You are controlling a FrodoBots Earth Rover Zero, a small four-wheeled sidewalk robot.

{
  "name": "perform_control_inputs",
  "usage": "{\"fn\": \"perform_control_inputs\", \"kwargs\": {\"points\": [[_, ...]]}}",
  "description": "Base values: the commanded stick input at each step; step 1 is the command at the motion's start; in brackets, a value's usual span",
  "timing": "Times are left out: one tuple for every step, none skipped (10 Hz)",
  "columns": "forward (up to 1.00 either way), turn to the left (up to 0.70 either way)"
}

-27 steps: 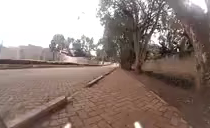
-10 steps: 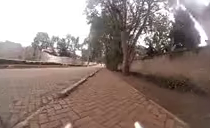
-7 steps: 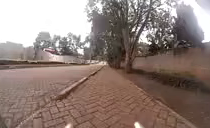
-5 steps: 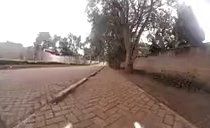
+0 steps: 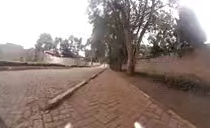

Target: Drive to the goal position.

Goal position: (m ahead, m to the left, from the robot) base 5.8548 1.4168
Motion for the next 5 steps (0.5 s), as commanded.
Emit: {"fn": "perform_control_inputs", "kwargs": {"points": [[0.5,-0.5],[0.5,-0.5],[0.5,-0.5],[0.5,-0.5],[0.5,-0.5]]}}
